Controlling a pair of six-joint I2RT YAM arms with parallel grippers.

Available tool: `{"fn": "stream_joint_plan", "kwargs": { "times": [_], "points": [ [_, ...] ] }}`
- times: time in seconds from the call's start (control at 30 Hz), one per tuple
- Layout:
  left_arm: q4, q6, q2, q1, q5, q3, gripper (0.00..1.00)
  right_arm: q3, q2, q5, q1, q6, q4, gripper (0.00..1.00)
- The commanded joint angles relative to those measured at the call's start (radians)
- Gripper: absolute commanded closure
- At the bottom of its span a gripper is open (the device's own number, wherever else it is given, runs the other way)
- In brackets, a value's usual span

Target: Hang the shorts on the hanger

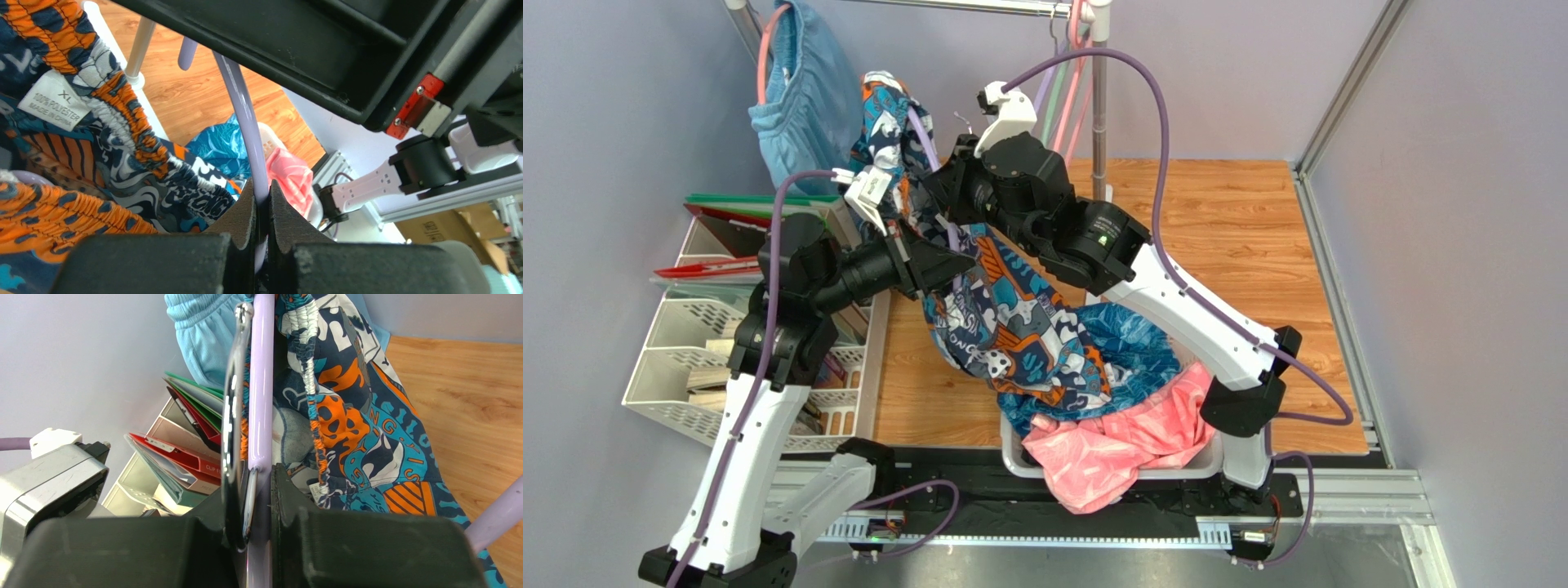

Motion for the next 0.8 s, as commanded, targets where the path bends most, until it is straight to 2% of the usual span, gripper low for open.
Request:
{"fn": "stream_joint_plan", "kwargs": {
  "times": [0.0,0.03,0.07,0.13,0.23,0.27,0.37,0.47,0.6,0.67,0.77],
  "points": [
    [0.061,-0.071,0.040,0.006,0.004,0.078,1.00,0.001,-0.045,0.005,0.002,-0.010,0.146,0.87],
    [0.066,-0.089,0.047,0.007,0.009,0.094,1.00,-0.015,-0.062,0.010,0.004,-0.018,0.146,0.85],
    [0.079,-0.100,0.059,0.010,0.024,0.104,1.00,-0.024,-0.070,0.014,0.002,-0.024,0.148,0.77],
    [0.098,-0.131,0.075,0.022,0.038,0.139,1.00,-0.047,-0.090,0.020,-0.001,-0.048,0.157,0.72],
    [0.132,-0.198,0.124,0.059,0.075,0.186,1.00,-0.065,-0.128,0.025,-0.009,-0.068,0.168,0.49],
    [0.167,-0.220,0.147,0.075,0.101,0.208,1.00,-0.076,-0.137,0.027,-0.009,-0.087,0.169,0.35],
    [0.265,-0.313,0.202,0.137,0.168,0.239,1.00,-0.099,-0.189,0.030,-0.015,-0.143,0.186,0.18],
    [0.366,-0.397,0.263,0.219,0.224,0.274,1.00,-0.137,-0.248,0.040,-0.019,-0.203,0.207,0.08],
    [0.510,-0.580,0.383,0.302,0.314,0.341,1.00,-0.202,-0.338,0.059,-0.035,-0.253,0.207,0.05],
    [0.605,-0.621,0.431,0.334,0.339,0.380,1.00,-0.232,-0.369,0.053,-0.036,-0.286,0.209,0.05],
    [0.627,-0.663,0.535,0.361,0.373,0.495,1.00,-0.291,-0.424,0.037,-0.035,-0.338,0.215,0.05]
  ]
}}
